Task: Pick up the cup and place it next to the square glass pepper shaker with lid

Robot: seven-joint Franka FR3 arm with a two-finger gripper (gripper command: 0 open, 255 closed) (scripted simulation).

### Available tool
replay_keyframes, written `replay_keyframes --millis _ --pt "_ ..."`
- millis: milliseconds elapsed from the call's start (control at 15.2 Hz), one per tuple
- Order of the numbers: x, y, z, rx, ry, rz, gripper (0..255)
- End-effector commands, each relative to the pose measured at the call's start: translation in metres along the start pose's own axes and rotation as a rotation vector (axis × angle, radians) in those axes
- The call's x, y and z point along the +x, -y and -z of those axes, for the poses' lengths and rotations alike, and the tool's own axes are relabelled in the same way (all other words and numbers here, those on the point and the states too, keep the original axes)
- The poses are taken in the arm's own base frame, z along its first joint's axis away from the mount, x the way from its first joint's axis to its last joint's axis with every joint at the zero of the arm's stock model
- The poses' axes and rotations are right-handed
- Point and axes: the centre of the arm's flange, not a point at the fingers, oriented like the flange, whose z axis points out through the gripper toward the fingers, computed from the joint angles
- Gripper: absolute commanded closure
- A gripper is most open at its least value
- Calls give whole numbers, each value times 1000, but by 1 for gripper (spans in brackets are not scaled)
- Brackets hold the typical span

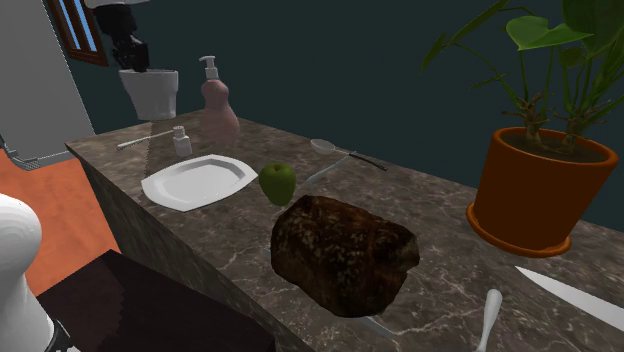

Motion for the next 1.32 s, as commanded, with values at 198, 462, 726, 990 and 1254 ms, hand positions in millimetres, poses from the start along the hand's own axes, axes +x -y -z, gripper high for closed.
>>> replay_keyframes --millis 198,462,726,990,1254 --pt "-17 49 7 0 0 -2 255" --pt "-19 53 -14 0 0 -2 255" --pt "-20 56 -35 0 0 -2 255" --pt "-21 60 -55 0 0 -2 255" --pt "-22 64 -76 0 0 -2 255"
